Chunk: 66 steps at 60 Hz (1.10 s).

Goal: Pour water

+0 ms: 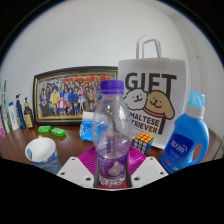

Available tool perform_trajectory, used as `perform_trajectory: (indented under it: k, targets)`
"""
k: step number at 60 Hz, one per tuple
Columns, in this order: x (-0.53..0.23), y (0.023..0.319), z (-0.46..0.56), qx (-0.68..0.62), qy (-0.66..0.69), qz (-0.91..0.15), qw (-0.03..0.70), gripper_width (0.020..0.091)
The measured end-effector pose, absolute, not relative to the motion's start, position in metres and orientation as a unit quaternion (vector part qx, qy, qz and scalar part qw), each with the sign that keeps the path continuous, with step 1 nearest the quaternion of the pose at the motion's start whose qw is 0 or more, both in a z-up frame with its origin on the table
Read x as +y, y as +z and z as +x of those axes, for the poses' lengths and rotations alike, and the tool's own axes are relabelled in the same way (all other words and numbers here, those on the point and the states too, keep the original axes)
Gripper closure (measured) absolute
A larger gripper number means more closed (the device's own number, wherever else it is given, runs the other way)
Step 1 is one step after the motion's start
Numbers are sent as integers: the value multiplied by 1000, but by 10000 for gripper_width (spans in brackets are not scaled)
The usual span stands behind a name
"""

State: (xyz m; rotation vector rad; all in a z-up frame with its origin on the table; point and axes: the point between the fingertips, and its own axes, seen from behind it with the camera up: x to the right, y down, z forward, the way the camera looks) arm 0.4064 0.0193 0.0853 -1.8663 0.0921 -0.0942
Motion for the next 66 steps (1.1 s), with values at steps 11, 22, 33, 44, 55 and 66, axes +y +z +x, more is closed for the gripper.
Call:
perform_trajectory:
  k: [11,22,33,44,55,66]
  targets:
    - [17,76,408,51,-39,-819,570,529]
    - [-14,86,401,70,-37,-845,529,249]
    - [-77,127,357,70,-24,-863,499,248]
    - [-161,176,303,63,-31,-879,472,251]
    - [-232,218,263,58,-37,-882,465,246]
    - [-272,237,248,39,-58,-879,471,247]
